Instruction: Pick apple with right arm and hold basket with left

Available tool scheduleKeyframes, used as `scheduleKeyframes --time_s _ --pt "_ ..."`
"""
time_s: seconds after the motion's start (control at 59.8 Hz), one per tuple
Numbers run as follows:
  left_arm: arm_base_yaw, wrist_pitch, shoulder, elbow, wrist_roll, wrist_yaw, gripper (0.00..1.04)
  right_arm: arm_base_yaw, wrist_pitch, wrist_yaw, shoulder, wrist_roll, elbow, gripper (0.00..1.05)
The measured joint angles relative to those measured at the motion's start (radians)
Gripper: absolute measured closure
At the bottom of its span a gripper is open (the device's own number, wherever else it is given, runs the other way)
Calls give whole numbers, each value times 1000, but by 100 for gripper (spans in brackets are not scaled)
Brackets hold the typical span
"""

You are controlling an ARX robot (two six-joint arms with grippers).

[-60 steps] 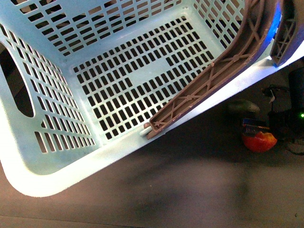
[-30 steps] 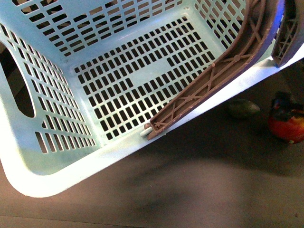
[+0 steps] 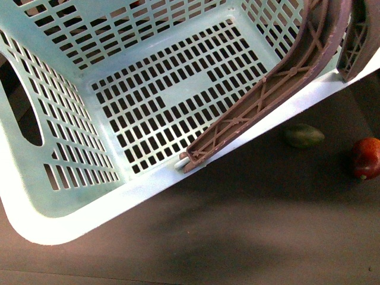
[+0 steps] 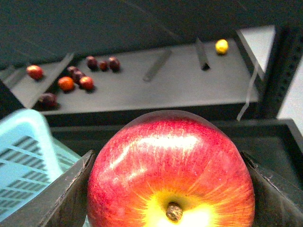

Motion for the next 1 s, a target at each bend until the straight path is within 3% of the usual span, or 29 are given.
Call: scheduleKeyframes --time_s 0.167,0.334,0.752,0.886,1.003 --pt "0 0 0 0 0 0 89 164 21 17 1 11 2 25" --pt "0 0 0 0 0 3 89 255 37 26 35 14 -26 25" --pt "0 0 0 0 0 2 89 307 19 40 115 19 -42 25" --pt "0 0 0 0 0 3 89 319 4 53 120 16 -39 8" --pt "0 0 0 0 0 3 89 318 4 79 121 17 -39 9"
